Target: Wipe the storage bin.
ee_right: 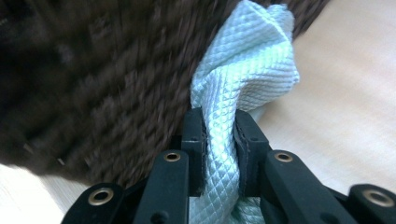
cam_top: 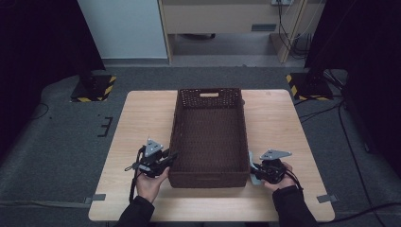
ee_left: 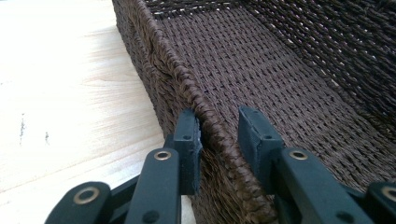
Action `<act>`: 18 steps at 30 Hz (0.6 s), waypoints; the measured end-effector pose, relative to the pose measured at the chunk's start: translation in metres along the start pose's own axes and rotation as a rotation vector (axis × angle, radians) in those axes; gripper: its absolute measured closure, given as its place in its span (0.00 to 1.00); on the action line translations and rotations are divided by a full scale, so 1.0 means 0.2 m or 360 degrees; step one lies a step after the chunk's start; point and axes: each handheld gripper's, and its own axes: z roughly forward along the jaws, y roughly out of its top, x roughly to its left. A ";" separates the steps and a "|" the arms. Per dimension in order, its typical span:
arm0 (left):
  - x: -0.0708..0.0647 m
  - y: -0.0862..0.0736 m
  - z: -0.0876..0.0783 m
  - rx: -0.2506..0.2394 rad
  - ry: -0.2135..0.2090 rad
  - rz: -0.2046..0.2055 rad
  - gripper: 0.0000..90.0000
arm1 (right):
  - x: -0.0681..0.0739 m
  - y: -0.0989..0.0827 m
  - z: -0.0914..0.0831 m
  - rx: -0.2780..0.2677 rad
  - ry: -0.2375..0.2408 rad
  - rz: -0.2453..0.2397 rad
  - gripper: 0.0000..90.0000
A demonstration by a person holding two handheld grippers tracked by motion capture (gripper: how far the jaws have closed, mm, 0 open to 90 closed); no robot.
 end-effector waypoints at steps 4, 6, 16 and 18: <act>0.02 0.00 0.01 -0.0011 -0.0026 -0.0017 0.75 | 0.00 -0.03 0.04 0.0078 -0.0003 0.0037 0.86; 0.02 0.00 0.01 -0.0020 -0.0021 -0.0003 0.74 | -0.01 -0.01 0.00 0.0043 -0.0010 0.0047 0.86; 0.02 -0.01 -0.03 -0.0012 -0.0054 0.0049 0.60 | 0.06 0.10 -0.32 -0.0440 0.0012 -0.0077 0.86; 0.01 -0.02 -0.04 -0.0004 -0.0072 0.0058 0.59 | 0.07 0.08 -0.29 -0.0373 0.0009 -0.0074 0.86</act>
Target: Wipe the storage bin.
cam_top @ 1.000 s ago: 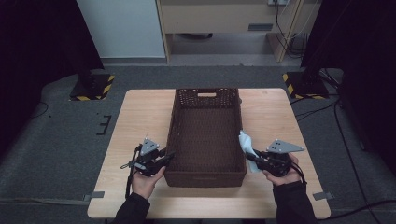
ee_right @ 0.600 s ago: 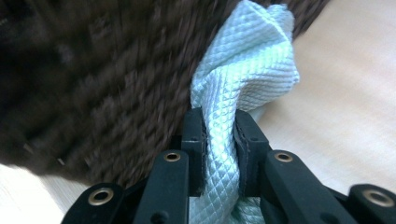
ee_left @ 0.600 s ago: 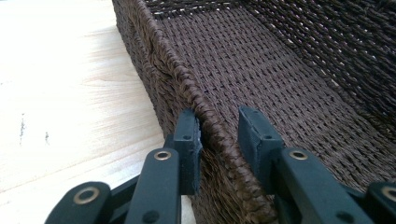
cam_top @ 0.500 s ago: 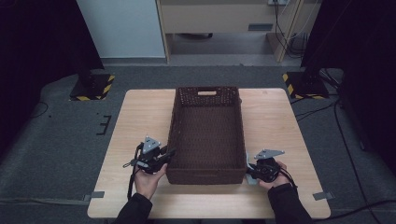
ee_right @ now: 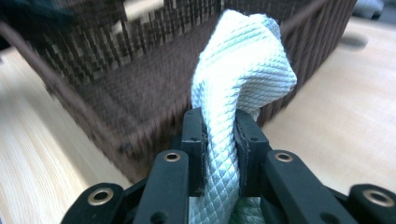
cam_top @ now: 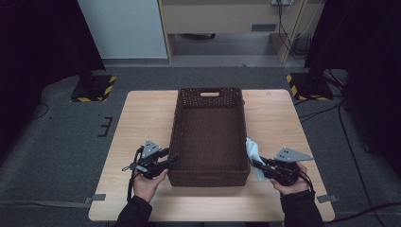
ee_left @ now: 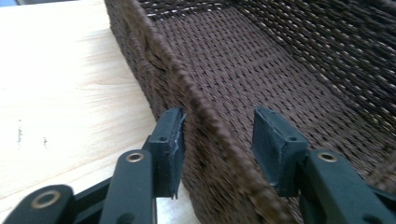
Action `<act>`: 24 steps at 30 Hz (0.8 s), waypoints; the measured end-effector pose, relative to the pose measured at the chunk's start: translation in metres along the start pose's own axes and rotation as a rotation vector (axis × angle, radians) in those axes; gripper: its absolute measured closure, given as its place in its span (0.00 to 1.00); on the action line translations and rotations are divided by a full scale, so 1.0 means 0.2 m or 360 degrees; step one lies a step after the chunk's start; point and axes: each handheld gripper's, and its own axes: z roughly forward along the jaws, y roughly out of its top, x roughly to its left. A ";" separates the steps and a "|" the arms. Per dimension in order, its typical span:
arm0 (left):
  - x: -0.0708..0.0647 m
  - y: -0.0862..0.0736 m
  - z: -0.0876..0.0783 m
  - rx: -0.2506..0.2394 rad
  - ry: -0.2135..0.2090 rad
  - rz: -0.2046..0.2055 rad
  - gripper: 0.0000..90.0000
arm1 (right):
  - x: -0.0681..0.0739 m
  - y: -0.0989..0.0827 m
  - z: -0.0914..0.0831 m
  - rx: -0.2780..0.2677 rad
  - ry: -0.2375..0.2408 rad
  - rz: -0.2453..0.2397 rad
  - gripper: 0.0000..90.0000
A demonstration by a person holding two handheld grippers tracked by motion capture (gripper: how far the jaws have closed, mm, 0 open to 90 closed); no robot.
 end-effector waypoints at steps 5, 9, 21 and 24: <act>-0.01 -0.01 0.00 0.0020 0.0006 0.0008 0.63 | 0.00 -0.12 0.12 0.0219 0.0007 0.0021 0.86; -0.01 -0.01 0.00 0.0018 0.0002 -0.0013 0.66 | 0.01 -0.18 0.22 0.0422 0.0012 0.0027 0.86; -0.02 0.00 0.01 0.0008 0.0090 -0.0042 0.76 | 0.04 0.02 -0.07 -0.0061 0.0018 -0.0019 0.86; -0.03 0.01 0.01 0.0013 0.0103 -0.0044 0.77 | 0.08 0.05 -0.07 -0.0048 0.0040 -0.0069 0.86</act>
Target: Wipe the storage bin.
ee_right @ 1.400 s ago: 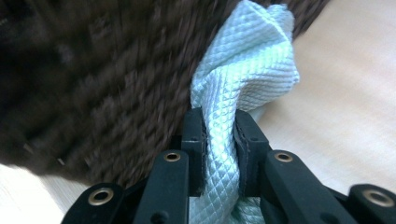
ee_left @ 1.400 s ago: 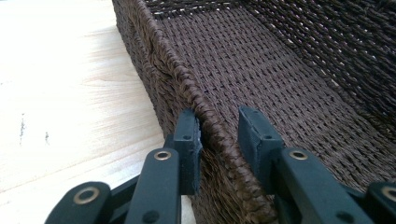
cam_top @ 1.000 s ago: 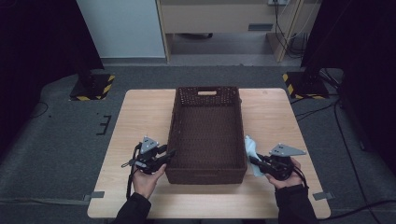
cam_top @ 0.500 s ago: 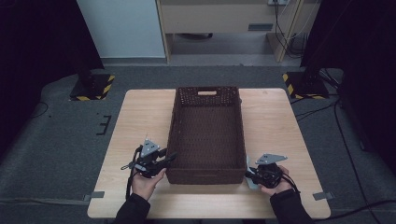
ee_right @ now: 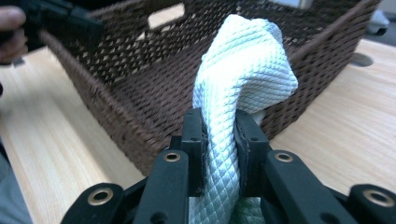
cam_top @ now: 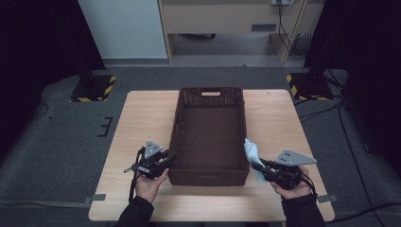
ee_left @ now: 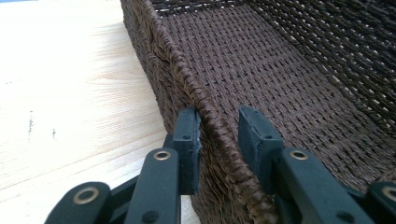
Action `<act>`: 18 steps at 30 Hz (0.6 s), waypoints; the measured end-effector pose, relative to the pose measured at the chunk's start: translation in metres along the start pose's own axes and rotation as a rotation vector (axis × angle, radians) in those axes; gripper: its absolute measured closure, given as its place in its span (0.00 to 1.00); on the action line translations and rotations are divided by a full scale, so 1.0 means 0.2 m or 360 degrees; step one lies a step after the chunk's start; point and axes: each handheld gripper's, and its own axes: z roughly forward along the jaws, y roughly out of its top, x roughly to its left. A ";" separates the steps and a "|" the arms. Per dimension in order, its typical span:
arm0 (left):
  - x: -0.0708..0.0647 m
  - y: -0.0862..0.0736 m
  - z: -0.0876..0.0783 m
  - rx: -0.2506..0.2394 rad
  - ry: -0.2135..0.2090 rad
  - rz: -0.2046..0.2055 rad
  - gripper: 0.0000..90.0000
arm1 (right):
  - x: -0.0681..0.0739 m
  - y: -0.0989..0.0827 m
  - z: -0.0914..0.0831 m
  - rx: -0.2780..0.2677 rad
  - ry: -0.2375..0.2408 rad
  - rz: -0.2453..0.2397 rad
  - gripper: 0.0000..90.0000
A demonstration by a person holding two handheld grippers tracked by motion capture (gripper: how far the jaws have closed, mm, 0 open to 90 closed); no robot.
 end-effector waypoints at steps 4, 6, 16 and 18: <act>0.00 0.00 0.00 0.0000 -0.0002 0.0002 0.77 | -0.01 -0.05 0.05 0.0041 0.0009 0.0061 0.86; 0.00 0.00 0.00 -0.0001 -0.0005 0.0006 0.77 | -0.03 -0.07 0.05 0.0075 -0.0029 0.0073 0.86; 0.01 0.00 0.00 -0.0007 -0.0008 0.0018 0.77 | -0.01 -0.26 0.25 0.0494 -0.0024 0.0100 0.86; 0.02 0.00 0.00 -0.0011 -0.0026 0.0022 0.74 | -0.01 -0.25 0.25 0.0481 -0.0036 0.0090 0.86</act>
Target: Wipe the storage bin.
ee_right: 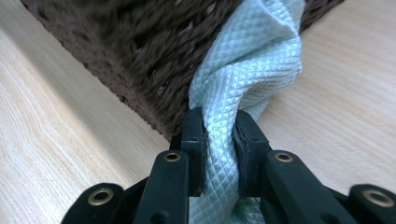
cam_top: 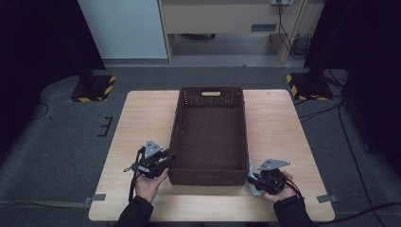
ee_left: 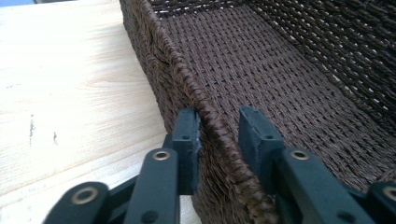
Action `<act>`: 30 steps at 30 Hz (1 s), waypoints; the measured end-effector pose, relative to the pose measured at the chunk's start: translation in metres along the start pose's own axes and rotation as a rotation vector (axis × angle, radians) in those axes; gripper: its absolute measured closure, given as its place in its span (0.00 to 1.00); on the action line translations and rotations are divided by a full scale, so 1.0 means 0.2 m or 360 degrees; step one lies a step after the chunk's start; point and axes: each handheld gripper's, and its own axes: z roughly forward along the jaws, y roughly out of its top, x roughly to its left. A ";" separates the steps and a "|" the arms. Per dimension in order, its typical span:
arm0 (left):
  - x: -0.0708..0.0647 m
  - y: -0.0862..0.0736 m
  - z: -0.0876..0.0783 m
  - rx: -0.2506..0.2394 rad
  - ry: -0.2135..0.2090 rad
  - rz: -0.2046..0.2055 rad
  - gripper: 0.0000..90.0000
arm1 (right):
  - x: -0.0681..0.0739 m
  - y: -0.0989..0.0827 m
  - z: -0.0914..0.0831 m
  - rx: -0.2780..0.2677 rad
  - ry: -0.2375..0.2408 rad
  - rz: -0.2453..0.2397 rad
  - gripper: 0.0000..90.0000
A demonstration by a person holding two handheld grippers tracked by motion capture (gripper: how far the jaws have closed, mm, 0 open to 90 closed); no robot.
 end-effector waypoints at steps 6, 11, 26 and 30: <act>0.05 0.03 0.02 -0.0022 -0.0019 0.0016 0.59 | -0.04 0.04 -0.13 -0.0170 -0.0032 0.0048 0.85; 0.06 0.05 0.04 -0.0040 -0.0021 0.0033 0.61 | -0.01 0.11 -0.30 -0.0389 -0.0004 0.0012 0.85; 0.03 0.06 0.08 0.0003 0.0068 0.0017 0.78 | 0.03 0.01 -0.10 -0.0142 0.0001 0.0011 0.86; 0.06 0.06 0.08 0.0001 0.0068 0.0004 0.78 | 0.03 0.00 0.00 -0.0035 -0.0012 0.0043 0.86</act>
